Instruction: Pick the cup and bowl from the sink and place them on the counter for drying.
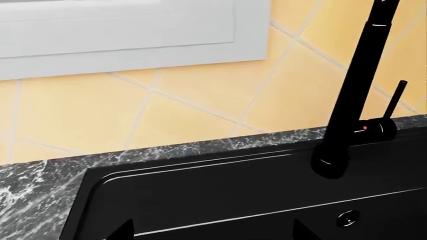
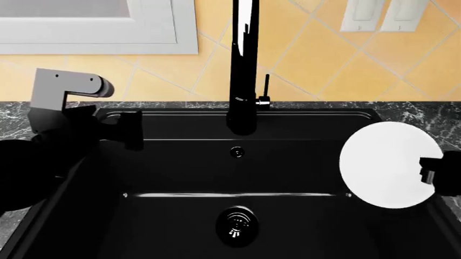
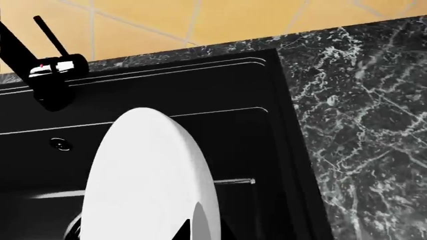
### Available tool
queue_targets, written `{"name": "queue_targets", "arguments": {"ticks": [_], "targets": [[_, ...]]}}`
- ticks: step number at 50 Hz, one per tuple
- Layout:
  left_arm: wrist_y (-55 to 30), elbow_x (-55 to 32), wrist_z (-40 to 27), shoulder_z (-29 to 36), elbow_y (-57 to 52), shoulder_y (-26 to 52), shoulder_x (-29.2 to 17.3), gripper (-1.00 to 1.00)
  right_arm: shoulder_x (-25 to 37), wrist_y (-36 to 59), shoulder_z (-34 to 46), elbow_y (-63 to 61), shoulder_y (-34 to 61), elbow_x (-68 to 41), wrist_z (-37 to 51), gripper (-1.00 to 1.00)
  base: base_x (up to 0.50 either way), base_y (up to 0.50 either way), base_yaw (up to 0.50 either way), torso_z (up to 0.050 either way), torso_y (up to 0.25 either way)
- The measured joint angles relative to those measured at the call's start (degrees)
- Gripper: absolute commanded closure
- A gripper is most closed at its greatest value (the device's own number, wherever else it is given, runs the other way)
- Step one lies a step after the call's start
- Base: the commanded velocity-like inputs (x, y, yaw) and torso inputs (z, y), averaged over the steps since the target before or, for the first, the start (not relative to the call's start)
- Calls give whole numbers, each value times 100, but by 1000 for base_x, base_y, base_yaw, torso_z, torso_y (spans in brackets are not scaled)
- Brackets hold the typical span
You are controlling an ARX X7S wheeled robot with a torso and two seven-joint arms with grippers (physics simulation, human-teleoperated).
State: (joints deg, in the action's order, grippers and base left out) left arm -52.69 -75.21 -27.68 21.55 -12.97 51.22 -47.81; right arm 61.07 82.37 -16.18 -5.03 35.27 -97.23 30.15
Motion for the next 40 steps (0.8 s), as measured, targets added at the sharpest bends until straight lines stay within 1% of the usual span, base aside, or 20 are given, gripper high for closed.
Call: {"name": "queue_targets", "arguments": {"ticks": [5, 10, 17, 28, 40], "targets": [[4, -3, 0, 7, 4, 14, 17, -100, 127, -71, -871, 82, -582, -243, 427, 100, 0, 0, 0, 0, 0], [35, 12, 11, 9, 9, -16, 25, -100, 102, -188, -1695, 175, -1059, -377, 859, 100, 0, 0, 0, 0, 0], [74, 0, -2, -2, -30, -76, 24, -100, -20, -475, -2499, 236, -1464, -182, 1298, 100, 0, 0, 0, 0, 0], [139, -36, -34, -35, -126, -206, -3, -100, -322, -1046, -3173, 303, -1732, 404, 1733, 100, 0, 0, 0, 0, 1], [189, -108, -77, -95, -247, -314, -62, -100, -791, -1727, -3639, 252, -2065, 1259, 1810, 100, 0, 0, 0, 0, 0]]}}
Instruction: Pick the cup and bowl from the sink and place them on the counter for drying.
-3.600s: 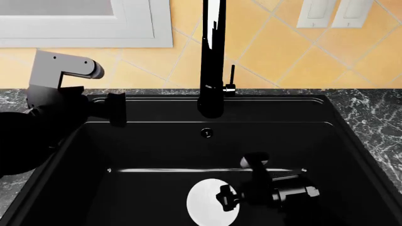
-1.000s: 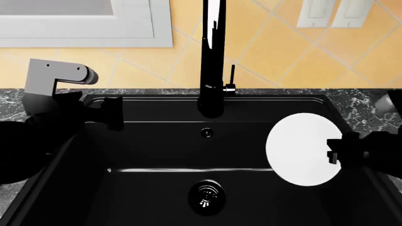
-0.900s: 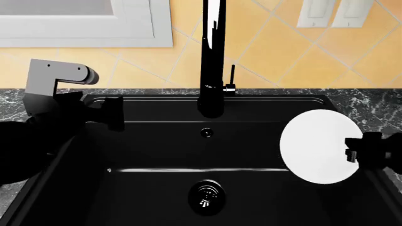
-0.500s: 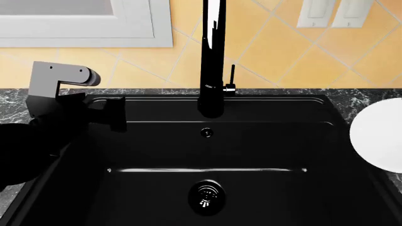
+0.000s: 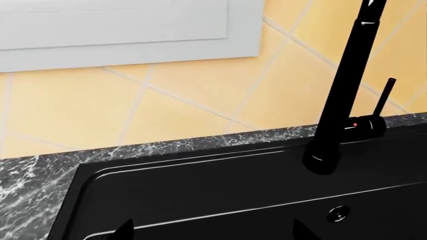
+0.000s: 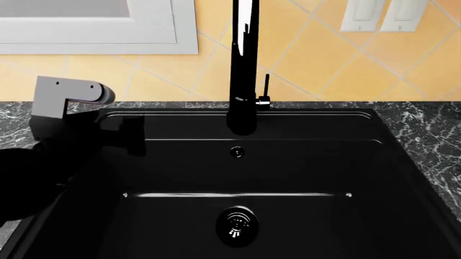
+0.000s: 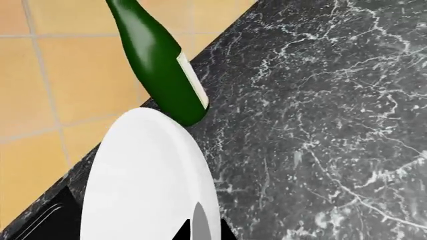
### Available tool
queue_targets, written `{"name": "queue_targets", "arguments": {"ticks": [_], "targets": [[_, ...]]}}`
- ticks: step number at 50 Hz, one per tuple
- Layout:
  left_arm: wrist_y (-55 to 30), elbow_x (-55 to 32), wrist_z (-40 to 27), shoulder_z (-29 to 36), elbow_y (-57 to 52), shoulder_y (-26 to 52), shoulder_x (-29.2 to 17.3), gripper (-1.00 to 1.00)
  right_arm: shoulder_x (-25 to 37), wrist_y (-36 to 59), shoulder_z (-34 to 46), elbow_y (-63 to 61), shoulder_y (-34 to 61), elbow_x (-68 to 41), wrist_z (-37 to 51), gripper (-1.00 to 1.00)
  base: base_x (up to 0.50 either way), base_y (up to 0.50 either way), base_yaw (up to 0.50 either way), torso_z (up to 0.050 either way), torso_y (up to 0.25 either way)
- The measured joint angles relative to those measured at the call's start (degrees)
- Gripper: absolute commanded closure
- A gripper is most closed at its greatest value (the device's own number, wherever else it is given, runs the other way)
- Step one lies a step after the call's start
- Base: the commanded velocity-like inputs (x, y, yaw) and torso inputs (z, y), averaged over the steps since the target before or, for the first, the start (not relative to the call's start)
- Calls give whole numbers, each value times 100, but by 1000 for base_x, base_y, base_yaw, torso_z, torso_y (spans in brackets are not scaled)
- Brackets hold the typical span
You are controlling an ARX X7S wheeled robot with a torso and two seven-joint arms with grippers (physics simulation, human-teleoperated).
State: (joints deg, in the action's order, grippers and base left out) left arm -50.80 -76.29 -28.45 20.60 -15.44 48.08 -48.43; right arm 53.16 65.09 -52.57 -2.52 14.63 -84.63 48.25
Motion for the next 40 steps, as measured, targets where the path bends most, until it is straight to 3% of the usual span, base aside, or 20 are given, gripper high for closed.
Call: {"name": "queue_targets", "arguments": {"ticks": [25, 40], "targets": [[93, -100, -126, -90, -152, -214, -82, -100, -1097, -1439, -130, 417, -566, 1689, -464, 100, 0, 0, 0, 0, 0], [169, -142, -138, -168, -216, -373, -184, -100, -1283, -1891, -15, 700, -537, 2200, -764, 100, 0, 0, 0, 0, 0]]}}
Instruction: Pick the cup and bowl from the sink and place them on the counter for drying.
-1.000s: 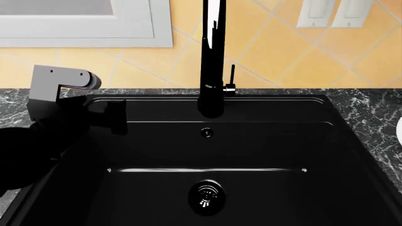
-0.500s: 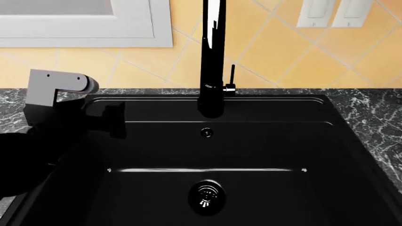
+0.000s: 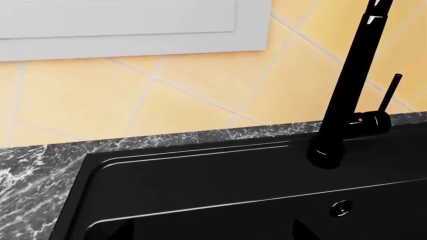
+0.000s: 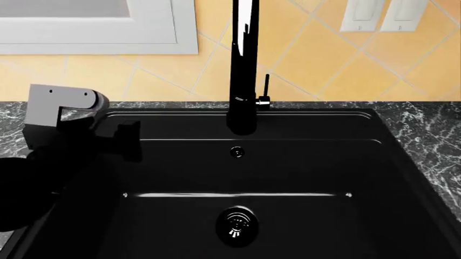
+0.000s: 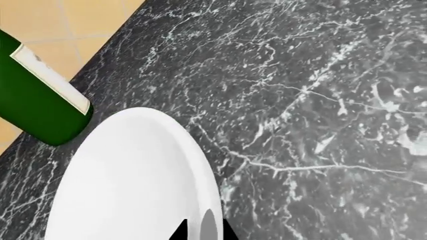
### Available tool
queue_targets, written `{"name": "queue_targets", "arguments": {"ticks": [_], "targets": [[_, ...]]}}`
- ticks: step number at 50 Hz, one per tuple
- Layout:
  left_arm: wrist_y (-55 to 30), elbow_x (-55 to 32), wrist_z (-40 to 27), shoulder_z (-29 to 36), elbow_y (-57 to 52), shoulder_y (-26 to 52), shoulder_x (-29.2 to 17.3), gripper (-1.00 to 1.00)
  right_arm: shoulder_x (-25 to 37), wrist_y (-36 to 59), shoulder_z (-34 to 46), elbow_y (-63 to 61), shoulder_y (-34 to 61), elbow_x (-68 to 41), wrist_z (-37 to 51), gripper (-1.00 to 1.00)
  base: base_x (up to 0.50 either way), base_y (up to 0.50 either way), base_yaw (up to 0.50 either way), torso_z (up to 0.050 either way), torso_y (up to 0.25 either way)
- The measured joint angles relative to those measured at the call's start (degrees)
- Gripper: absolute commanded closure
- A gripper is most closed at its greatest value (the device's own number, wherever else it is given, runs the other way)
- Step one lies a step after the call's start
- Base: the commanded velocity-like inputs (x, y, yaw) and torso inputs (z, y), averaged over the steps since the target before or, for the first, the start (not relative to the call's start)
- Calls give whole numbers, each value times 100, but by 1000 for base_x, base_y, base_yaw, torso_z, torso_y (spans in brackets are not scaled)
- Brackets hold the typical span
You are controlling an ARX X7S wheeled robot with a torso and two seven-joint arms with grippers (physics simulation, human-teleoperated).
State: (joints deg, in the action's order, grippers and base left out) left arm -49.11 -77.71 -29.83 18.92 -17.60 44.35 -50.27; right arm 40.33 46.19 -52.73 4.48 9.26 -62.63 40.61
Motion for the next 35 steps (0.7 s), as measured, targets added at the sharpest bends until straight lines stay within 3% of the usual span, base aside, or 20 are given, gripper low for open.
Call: {"name": "queue_targets", "arguments": {"ticks": [7, 8, 35], "targets": [[4, -5, 6, 2, 2, -9, -7, -100, -24, -89, 42, -35, -43, 46, -46, 100, 0, 0, 0, 0, 0], [5, -5, 6, 3, 2, -10, -7, -100, -23, -95, 56, -47, -47, 58, -48, -100, 0, 0, 0, 0, 0], [59, 57, 20, 54, 31, -51, 52, -100, 163, -437, 272, -777, 16, 635, 446, -100, 0, 0, 0, 0, 0]]}}
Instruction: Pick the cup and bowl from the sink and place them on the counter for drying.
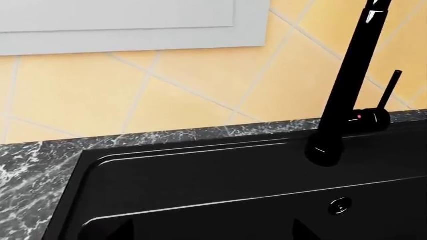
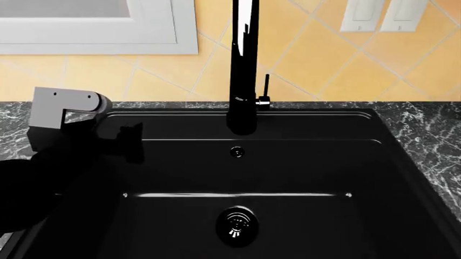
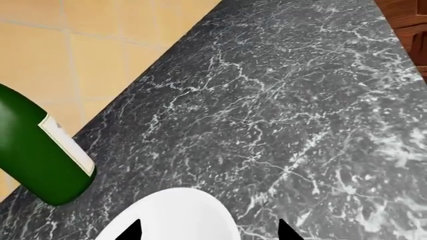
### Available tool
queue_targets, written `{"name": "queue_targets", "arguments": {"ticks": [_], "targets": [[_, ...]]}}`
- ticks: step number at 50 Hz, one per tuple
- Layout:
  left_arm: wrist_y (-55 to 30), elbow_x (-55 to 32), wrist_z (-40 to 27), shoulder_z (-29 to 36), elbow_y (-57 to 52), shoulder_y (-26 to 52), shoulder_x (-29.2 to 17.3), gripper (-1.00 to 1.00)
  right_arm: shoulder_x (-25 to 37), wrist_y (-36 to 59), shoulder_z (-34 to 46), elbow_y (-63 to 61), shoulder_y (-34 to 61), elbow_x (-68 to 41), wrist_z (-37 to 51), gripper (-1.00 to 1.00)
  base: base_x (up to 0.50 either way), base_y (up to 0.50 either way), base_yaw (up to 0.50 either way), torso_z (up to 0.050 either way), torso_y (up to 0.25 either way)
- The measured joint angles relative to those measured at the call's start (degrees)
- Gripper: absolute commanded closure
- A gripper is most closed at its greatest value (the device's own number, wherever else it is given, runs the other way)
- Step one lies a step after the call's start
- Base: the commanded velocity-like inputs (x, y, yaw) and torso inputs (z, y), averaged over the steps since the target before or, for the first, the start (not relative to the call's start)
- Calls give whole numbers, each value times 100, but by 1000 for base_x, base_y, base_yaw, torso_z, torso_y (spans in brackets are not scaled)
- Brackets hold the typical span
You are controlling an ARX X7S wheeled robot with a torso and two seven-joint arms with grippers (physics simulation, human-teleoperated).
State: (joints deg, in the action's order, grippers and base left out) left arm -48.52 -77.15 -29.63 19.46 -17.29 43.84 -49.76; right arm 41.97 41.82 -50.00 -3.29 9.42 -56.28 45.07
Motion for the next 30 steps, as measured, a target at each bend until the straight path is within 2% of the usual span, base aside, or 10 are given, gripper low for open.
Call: {"name": "queue_targets", "arguments": {"ticks": [13, 30], "targets": [[48, 1, 12, -21, -9, -43, -12, -100, 464, 36, 947, -310, 377, 167, -287, -100, 0, 0, 0, 0, 0], [96, 45, 34, 2, 11, -87, 13, -100, 1216, -34, 2509, -735, 902, 307, -1595, -100, 0, 0, 0, 0, 0]]}}
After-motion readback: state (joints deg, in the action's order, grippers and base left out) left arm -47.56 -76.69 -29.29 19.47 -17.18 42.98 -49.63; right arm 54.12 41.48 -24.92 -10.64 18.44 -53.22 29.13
